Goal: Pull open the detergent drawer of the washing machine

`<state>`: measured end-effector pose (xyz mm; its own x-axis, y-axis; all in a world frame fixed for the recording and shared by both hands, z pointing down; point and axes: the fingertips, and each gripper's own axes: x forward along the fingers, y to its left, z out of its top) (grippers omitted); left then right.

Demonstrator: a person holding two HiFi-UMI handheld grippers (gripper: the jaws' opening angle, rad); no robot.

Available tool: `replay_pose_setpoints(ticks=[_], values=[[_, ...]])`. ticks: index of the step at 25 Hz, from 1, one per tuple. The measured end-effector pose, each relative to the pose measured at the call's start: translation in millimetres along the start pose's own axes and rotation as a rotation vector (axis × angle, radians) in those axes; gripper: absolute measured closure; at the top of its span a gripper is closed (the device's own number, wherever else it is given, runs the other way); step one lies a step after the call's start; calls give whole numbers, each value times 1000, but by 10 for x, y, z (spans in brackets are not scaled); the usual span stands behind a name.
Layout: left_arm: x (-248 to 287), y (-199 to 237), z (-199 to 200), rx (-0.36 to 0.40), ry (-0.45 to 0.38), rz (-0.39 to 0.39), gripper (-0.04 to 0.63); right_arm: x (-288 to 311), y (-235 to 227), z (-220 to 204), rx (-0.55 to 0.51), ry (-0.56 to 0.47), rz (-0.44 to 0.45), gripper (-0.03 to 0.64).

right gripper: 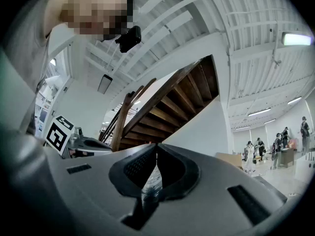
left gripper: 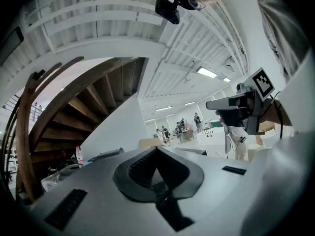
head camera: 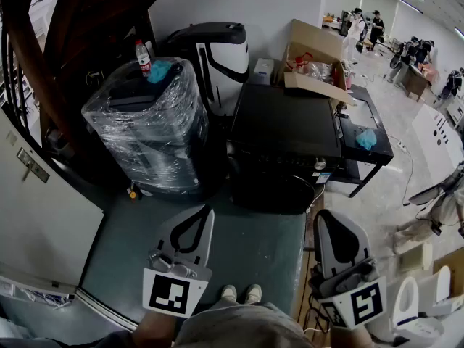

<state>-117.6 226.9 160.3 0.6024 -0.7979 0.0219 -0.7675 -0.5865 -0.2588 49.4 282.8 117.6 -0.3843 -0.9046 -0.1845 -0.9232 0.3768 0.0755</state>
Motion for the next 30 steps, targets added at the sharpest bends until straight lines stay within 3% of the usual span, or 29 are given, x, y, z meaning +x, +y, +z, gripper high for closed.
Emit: replay_pose_setpoints(ticks=[7, 12, 13, 14, 20, 30], values=[[39, -4, -21, 7, 6, -7, 578, 36, -31, -39, 1, 10, -5, 584], [45, 5, -6, -65, -16, 0, 565, 58, -27, -78, 2, 22, 4, 584], [56, 3, -7, -88, -19, -7, 392, 63, -26, -85, 3, 25, 6, 584], [71, 7, -10, -105, -21, -11, 278, 67, -27, -95, 3, 27, 8, 584], [137, 22, -45, -59, -10, 8, 278, 84, -72, -164, 10, 42, 11, 584], [297, -60, -100, -129, 2, -16, 278, 103, -218, -300, 23, 73, 28, 584]])
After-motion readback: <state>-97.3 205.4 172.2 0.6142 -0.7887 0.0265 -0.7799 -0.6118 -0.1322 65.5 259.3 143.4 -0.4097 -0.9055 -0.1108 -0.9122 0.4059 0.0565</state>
